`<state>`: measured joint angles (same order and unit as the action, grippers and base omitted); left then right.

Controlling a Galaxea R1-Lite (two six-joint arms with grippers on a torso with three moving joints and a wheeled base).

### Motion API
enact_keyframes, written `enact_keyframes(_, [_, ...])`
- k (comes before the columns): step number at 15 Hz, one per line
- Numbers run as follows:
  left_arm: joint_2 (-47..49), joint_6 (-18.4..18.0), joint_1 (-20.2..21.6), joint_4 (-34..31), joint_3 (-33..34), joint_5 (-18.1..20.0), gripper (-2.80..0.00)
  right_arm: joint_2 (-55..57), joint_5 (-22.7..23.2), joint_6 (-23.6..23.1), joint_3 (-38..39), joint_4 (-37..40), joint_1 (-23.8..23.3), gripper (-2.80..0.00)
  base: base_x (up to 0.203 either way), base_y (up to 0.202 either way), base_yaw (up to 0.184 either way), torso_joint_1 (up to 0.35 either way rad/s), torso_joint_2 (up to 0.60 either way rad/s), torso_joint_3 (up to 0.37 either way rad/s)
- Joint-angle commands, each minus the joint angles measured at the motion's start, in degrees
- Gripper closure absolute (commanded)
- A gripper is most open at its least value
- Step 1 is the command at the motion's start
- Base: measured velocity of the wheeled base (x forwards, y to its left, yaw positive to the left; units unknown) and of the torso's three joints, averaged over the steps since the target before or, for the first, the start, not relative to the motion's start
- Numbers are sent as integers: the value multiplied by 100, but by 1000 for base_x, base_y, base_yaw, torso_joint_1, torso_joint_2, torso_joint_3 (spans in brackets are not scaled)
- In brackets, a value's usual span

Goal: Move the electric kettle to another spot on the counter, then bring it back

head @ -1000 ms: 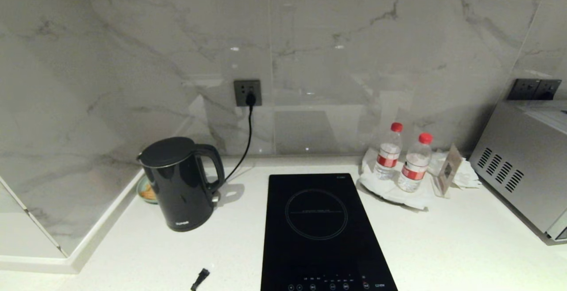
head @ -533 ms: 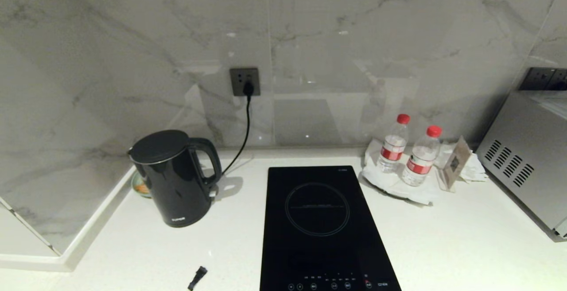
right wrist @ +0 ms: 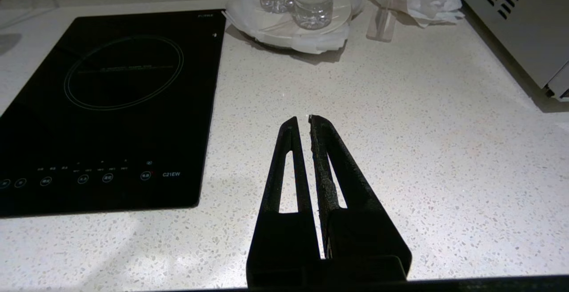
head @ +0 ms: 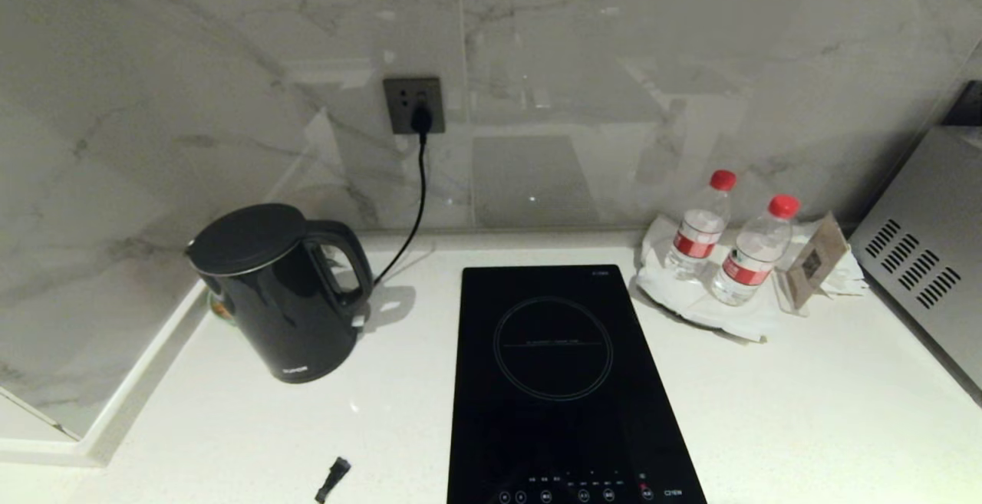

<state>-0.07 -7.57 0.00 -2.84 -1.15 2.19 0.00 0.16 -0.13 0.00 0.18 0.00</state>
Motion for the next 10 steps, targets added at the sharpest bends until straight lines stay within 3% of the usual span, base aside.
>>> enact_keyframes(1, [25,19,0,-6,0,-17,0,9,2,-4,0,-1,0,0,0,0,0,7,2,-205])
enact_keyframes(4, [16,116,-8,12,9,-10,0,8,2,-4,0,-1,0,0,0,0,0,4,3,-151])
enact_keyframes(6, [7,298,-9,20,15,-26,0,0,2,3,0,-1,0,0,0,0,0,11,7,-36])
enact_keyframes(10, [7,291,0,11,0,-8,0,0,2,-4,0,-1,0,0,0,0,0,0,0,0])
